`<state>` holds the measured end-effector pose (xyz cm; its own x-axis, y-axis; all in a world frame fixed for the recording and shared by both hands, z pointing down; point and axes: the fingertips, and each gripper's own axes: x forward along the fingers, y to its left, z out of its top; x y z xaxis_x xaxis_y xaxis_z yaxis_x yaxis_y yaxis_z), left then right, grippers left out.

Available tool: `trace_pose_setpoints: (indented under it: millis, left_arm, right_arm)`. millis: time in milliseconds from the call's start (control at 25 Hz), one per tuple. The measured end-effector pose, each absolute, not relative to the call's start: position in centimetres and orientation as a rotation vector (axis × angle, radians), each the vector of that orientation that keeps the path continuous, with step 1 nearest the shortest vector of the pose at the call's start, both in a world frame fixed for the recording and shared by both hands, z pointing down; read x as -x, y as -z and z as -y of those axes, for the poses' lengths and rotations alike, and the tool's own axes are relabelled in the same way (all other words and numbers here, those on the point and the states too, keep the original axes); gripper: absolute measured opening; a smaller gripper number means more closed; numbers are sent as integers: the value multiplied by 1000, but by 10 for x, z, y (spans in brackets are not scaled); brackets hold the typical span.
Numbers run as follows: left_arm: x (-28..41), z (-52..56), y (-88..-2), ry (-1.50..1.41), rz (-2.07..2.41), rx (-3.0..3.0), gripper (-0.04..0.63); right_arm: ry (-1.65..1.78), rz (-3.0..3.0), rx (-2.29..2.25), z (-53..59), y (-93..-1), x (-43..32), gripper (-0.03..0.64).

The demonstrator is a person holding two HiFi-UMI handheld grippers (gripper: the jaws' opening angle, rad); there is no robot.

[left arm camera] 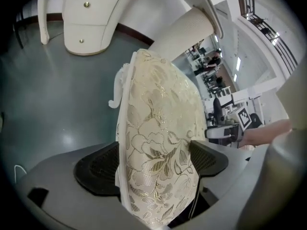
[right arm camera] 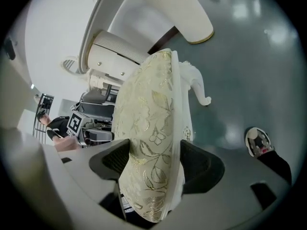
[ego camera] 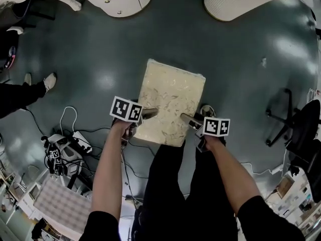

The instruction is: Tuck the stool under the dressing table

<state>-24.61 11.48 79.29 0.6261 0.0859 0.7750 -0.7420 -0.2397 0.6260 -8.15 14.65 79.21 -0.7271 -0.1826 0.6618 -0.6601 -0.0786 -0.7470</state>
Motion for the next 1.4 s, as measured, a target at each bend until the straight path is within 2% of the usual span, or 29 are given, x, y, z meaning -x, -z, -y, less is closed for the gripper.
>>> trace_pose_setpoints:
  millis: [480,960,1400]
  left_arm:
    - [230,-76,-791,-893,640,-1695,454]
    - [223,-20,-785,-783,780,-1603,454]
    - [211,64,-783,-796,845,-1628,454]
  right_arm:
    - [-1790,1889,-1001,-109,-790,66,284]
    - [-1628,1956,-891,-22,-779,57,284]
    - [-1583,2001,-898,62,-779,46,285]
